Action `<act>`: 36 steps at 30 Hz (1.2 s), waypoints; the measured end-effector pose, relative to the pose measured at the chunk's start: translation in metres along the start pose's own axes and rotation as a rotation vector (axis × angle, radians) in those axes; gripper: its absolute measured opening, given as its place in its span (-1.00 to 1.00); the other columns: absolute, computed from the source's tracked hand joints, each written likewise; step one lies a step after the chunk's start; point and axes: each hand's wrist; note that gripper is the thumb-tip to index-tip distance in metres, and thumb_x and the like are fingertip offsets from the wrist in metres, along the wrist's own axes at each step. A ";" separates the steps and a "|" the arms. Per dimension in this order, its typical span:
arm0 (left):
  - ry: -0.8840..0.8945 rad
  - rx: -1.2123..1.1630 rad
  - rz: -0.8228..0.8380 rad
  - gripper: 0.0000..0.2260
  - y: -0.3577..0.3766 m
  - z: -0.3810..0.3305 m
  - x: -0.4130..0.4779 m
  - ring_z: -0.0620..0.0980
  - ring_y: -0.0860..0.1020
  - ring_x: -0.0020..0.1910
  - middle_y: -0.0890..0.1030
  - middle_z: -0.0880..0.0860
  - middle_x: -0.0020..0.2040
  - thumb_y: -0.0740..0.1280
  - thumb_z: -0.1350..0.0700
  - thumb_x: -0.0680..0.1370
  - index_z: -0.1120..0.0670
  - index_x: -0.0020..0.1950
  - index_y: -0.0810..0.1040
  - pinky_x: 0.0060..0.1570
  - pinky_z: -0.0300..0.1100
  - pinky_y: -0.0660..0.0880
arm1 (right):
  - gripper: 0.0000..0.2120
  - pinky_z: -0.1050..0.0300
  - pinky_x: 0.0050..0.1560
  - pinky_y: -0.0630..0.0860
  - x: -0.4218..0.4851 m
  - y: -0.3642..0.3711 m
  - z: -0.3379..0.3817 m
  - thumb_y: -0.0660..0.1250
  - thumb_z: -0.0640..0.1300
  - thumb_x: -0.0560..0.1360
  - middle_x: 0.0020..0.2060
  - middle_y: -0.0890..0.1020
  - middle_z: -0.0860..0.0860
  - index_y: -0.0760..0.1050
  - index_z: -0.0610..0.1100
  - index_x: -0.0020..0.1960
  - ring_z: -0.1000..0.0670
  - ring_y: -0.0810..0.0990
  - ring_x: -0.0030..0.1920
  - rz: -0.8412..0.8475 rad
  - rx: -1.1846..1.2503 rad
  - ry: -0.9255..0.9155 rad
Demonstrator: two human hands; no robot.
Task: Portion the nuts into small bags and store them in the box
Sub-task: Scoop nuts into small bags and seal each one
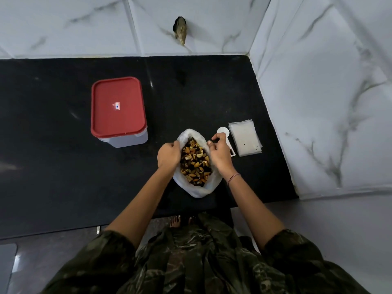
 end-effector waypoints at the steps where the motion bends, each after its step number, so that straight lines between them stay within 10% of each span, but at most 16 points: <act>1: 0.076 0.102 -0.019 -0.67 0.000 0.001 0.000 0.01 0.45 -0.25 0.42 0.02 -0.35 0.12 0.07 0.63 0.13 -0.30 0.43 -0.36 -0.16 0.31 | -0.89 0.21 -0.15 0.38 -0.001 0.000 -0.001 0.14 -0.19 0.61 -0.14 0.51 0.00 0.31 -0.15 0.13 0.07 0.51 -0.15 -0.034 -0.063 -0.063; 6: 0.309 0.277 -0.117 -0.71 -0.009 0.015 0.006 0.05 0.56 0.06 0.59 0.10 0.05 0.21 0.03 0.62 0.14 0.25 0.50 -0.11 -0.15 0.43 | -0.75 0.24 -0.07 0.43 -0.013 -0.010 0.000 0.10 -0.18 0.61 0.05 0.53 -0.05 0.40 -0.14 0.26 0.07 0.51 -0.01 -0.013 -0.337 -0.321; 10: 0.580 0.278 -0.029 -0.32 -0.024 0.021 -0.015 0.05 0.33 0.32 0.39 0.10 0.35 0.33 -0.18 0.50 0.13 0.50 0.22 0.18 -0.11 0.36 | -0.53 0.07 0.18 0.44 -0.027 -0.031 0.006 0.18 -0.05 0.60 0.26 0.30 -0.09 0.21 -0.08 0.47 -0.04 0.35 0.19 0.008 -0.686 -0.490; 17: 0.604 0.711 0.302 0.26 -0.039 0.041 -0.033 0.04 0.12 0.45 -0.01 -0.01 0.56 0.25 -0.55 0.06 0.03 0.58 -0.13 0.40 0.03 0.26 | 0.23 0.00 0.38 0.25 -0.032 -0.050 0.012 0.57 0.01 0.25 0.32 0.12 -0.04 -0.33 0.01 0.52 -0.04 0.21 0.32 0.606 -0.687 -0.177; 24: 0.624 0.997 0.211 0.28 -0.033 0.058 -0.031 0.02 0.20 0.32 -0.12 -0.06 0.58 0.37 -0.52 0.12 0.01 0.57 -0.25 0.20 -0.06 0.26 | 0.31 -0.09 0.37 0.30 -0.024 -0.040 0.006 0.61 -0.10 0.20 0.35 0.13 -0.07 -0.36 -0.02 0.51 -0.11 0.23 0.36 0.668 -0.802 -0.155; 36: 0.610 0.918 0.221 0.32 -0.018 0.047 -0.026 -0.02 0.21 0.27 -0.09 -0.06 0.58 -0.10 -0.71 0.00 0.04 0.58 -0.21 0.08 -0.08 0.22 | 0.26 -0.01 0.17 0.42 -0.025 -0.048 0.007 0.59 0.04 0.20 0.31 0.21 -0.08 -0.28 -0.05 0.53 -0.08 0.28 0.25 0.507 -0.948 -0.240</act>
Point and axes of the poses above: each hand's wrist, its own x-axis towards the middle knuckle, its own y-axis out of the palm, z = x × y
